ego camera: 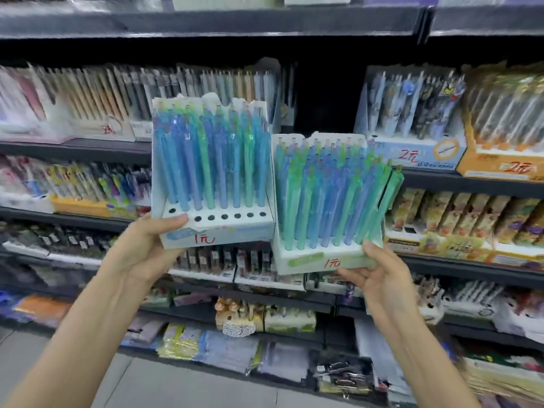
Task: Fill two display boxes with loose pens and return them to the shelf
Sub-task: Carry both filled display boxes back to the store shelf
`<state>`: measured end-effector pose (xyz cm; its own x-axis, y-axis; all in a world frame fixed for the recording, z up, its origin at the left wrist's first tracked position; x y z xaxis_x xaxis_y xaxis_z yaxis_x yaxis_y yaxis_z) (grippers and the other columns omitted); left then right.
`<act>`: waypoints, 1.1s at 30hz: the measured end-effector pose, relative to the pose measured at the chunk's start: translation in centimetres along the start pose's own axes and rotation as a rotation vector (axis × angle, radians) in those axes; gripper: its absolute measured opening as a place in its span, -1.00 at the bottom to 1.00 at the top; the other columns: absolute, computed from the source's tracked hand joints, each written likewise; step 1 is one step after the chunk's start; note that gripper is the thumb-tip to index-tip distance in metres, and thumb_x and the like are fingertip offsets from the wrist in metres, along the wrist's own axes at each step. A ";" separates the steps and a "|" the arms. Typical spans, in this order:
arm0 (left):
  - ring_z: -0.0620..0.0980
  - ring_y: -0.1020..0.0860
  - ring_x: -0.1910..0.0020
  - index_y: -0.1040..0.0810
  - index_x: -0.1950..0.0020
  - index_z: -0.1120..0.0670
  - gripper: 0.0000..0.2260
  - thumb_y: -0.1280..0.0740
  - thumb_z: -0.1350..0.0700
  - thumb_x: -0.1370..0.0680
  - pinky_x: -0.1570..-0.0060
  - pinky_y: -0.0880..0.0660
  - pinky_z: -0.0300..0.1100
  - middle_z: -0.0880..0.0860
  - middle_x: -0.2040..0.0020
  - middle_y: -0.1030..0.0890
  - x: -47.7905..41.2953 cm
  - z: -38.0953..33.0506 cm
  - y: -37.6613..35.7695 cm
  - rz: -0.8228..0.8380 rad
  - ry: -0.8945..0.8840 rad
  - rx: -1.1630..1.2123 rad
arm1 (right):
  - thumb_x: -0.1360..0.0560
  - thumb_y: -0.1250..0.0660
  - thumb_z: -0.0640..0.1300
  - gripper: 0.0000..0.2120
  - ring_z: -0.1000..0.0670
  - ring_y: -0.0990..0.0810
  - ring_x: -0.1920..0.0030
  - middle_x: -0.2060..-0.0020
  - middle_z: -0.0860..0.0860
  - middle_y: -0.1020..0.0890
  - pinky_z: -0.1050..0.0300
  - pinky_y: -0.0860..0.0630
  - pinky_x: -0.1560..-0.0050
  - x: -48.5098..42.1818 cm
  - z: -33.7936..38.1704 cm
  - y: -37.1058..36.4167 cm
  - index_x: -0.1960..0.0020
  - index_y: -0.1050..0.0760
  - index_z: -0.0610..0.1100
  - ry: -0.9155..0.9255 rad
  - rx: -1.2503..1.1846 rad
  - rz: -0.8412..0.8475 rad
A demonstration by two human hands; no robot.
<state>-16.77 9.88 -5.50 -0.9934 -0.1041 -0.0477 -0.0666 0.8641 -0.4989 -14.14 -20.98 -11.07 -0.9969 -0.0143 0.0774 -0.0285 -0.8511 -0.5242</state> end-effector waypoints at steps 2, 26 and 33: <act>0.12 -0.66 0.06 -0.72 0.12 0.10 -0.31 -0.66 0.21 0.26 0.24 -0.62 -0.06 0.17 -0.01 -0.67 -1.2 -1.2 0.8 0.052 0.053 0.080 | -0.31 -0.37 -0.14 -0.81 -0.11 -0.62 0.29 0.31 -0.10 -0.59 0.10 -0.61 0.32 0.7 -0.2 -1.5 0.12 -0.51 -0.20 0.047 0.001 -0.036; 0.16 -0.63 0.00 -0.53 -0.09 0.14 -0.02 -0.62 0.26 0.35 0.06 -0.57 0.06 0.19 -0.03 -0.66 -9.3 -7.5 2.5 0.111 0.091 0.226 | -0.50 -0.32 -0.28 -0.55 -0.25 -0.58 -0.08 -0.19 -0.19 -0.51 0.04 -0.65 0.22 -9.0 4.4 -10.5 -0.36 -0.30 -0.23 0.156 -0.014 -0.288; 0.20 -0.58 -0.11 -0.53 -0.10 0.12 -0.01 -0.63 0.26 0.35 0.02 -0.54 0.11 0.20 -0.07 -0.64 -10.2 -7.4 2.5 0.077 0.086 0.241 | -0.52 -0.29 0.04 -0.48 -0.07 -0.62 0.32 0.05 -0.13 -0.58 0.11 -0.55 0.38 -11.6 5.4 -10.0 -0.36 -0.30 -0.21 0.103 0.468 -0.435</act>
<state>-7.46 16.73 0.19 -0.9997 0.0084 -0.0243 0.0229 0.7245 -0.6889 -1.89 -15.16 -2.12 -0.9041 0.4142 0.1050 -0.4197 -0.9070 -0.0361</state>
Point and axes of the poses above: each hand's wrist, its own x-axis away from the middle knuckle, its own y-axis out of the back of the hand, z = x × y, the point moved 3 cm from there along -x, towards the middle knuckle
